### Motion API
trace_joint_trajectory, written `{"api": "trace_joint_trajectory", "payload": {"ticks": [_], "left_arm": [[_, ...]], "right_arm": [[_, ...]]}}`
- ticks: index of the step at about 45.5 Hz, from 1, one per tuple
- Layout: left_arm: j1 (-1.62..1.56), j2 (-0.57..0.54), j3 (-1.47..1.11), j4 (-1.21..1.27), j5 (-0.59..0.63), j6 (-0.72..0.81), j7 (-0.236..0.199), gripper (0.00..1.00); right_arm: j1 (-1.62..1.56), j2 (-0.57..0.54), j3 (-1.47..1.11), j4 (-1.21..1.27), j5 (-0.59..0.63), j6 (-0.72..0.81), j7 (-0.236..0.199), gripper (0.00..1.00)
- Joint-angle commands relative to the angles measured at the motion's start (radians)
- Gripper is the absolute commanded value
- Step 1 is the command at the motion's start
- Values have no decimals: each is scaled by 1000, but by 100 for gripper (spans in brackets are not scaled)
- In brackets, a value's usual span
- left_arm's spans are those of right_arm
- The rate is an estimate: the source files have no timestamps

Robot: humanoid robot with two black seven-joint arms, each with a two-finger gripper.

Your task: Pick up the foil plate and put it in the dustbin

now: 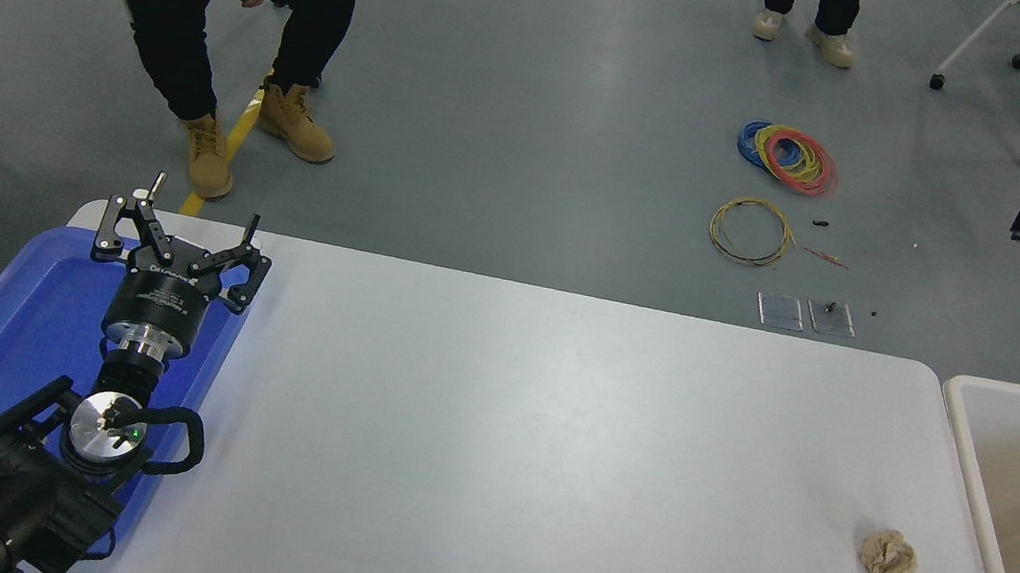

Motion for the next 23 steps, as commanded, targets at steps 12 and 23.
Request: {"api": "trace_joint_trajectory", "payload": {"ticks": [12,23], "left_arm": [[0,1,0,0,0,0,0,100],[0,1,0,0,0,0,0,100]], "right_arm": [[226,-1,-109,282,-37,359,-4,100],[276,-5,-111,368,-103,397,-4,100]]}}
